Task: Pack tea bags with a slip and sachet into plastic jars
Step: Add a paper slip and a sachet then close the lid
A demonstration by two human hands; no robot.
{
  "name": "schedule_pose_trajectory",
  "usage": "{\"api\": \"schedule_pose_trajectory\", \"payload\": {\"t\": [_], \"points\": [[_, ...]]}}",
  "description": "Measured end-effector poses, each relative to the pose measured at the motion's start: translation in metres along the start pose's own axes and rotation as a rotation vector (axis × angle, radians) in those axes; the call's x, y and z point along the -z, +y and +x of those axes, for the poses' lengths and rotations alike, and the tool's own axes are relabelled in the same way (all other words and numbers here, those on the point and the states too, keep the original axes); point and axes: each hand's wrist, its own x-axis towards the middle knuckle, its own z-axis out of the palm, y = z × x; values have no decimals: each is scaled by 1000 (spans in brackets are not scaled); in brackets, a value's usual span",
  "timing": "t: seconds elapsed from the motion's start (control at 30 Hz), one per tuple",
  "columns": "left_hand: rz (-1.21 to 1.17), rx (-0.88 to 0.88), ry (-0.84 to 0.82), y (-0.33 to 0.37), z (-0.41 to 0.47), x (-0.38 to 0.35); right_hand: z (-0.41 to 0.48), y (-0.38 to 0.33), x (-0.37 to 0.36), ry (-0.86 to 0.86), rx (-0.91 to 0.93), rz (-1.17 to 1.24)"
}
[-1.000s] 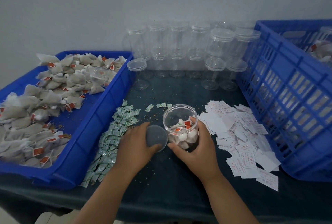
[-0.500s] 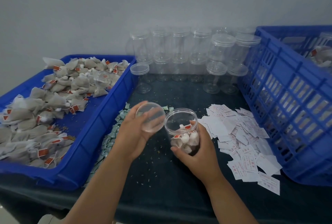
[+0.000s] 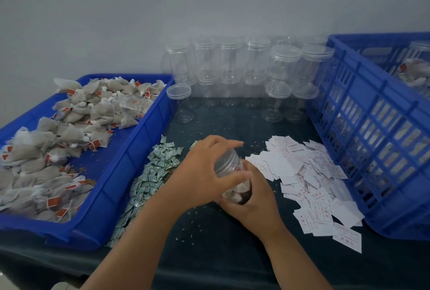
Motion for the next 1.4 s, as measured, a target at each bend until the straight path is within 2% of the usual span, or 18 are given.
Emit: {"api": "schedule_pose_trajectory", "payload": {"t": [0.13,0.27,0.33,0.5,0.63,0.73,0.8,0.83,0.9,0.97,1.03,1.1,1.17,1.23,1.3,1.4], "points": [[138,8,0,12,1,-4,1,-2,-1,19,51,-3],[289,123,46,26,3,-15,3,0,0,-10,61,-12],[325,122,48,29,3,-18,3,1,0,0,78,-6],[185,-4,-33,31,8,-7,4,1,3,40,65,39],[134,-224,-130,23,7,6,1,-4,8,-100,-2,146],[-75,-310,-175,16,6,11,1,-4,10,-171,19,218],[-239,-284,-203,15,7,14,-1,-6,9,-171,21,245],[-234,-266,-204,15,7,15,-1,-7,8,-158,28,244],[-26,-211,-173,17,7,17,-1,-6,5,-129,40,243],[146,-33,-224,19,3,21,1,-5,3,-83,46,223],[165,134,-320,20,1,18,3,-5,1,-47,56,154],[127,177,-274,30,0,7,0,-3,-1,-55,62,93],[144,140,-115,41,0,-4,-2,-2,1,-91,36,68],[177,7,-11,44,0,-8,-3,1,5,-125,30,111],[46,-121,-44,38,1,-2,-3,2,8,-145,8,194],[-189,-204,-176,28,3,15,-3,-2,5,-139,7,206]]}}
